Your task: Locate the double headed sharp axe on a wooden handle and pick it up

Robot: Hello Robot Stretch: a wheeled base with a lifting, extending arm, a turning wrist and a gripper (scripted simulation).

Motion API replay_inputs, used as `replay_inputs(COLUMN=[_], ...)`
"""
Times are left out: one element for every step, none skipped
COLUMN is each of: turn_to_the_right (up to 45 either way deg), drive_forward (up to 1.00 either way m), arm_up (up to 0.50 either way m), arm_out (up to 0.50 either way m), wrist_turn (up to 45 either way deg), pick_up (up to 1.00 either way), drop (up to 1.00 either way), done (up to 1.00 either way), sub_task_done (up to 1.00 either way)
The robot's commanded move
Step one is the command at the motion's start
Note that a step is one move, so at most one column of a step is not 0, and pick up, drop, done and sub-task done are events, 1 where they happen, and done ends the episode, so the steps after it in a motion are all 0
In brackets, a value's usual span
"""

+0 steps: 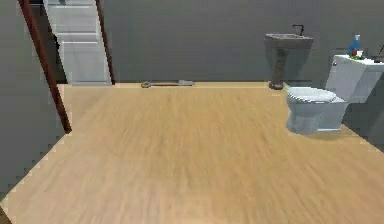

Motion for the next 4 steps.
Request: replay_inputs(turn_to_the_right=[-24.0,0.0,0.0,-3.0], drive_forward=[0.00,1.00,1.00,0.00], arm_up=[0.00,0.00,0.00,0.00], arm_out=[0.00,0.00,0.00,0.00], wrist_turn=[0.0,0.0,0.0,0.0], pick_up=[0.00,0.00,0.00,0.00], drop=[0.00,0.00,0.00,0.00], done=[0.00,0.00,0.00,0.00], sub_task_done=[0.00,0.00,0.00,0.00])
